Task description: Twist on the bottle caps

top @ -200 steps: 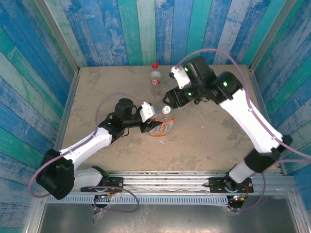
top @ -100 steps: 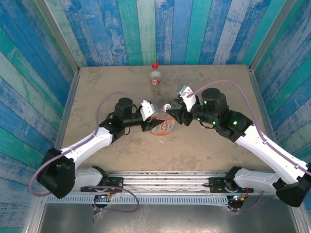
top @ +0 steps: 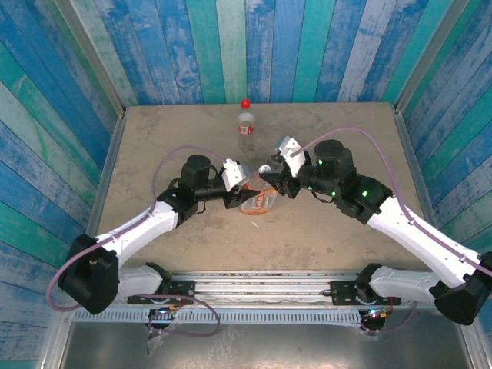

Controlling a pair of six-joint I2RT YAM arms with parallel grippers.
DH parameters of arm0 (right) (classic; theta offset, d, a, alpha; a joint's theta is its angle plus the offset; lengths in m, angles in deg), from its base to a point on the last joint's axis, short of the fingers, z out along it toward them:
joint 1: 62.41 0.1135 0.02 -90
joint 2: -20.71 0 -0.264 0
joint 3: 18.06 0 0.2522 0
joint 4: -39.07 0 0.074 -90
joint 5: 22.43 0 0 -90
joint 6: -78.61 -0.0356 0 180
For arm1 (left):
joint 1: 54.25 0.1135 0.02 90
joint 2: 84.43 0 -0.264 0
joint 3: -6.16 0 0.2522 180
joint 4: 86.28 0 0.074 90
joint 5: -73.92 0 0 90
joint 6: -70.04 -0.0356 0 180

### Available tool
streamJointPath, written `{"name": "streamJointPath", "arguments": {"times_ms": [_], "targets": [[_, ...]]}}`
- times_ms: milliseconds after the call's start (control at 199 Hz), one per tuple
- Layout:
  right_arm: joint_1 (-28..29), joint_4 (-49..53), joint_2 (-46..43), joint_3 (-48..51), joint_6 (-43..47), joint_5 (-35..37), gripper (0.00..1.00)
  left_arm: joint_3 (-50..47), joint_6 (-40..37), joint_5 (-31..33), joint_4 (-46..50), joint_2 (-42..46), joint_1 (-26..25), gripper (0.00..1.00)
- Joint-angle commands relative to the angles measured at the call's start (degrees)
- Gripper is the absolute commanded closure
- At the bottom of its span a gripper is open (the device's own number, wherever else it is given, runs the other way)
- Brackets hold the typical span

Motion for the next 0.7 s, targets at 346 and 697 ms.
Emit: {"name": "streamJointPath", "arguments": {"times_ms": [346, 697], "targets": [[0.38, -1.02, 1.59, 1.52, 0.69, -0.63, 0.45, 0.29, 0.04, -1.02, -0.75, -1.30, -0.19, 0.47], [0.32, -0.74, 2.59, 1.60, 0.59, -0.78, 0.52, 0.33, 0.04, -1.10, -0.69, -1.35, -0.25, 0.47]]}}
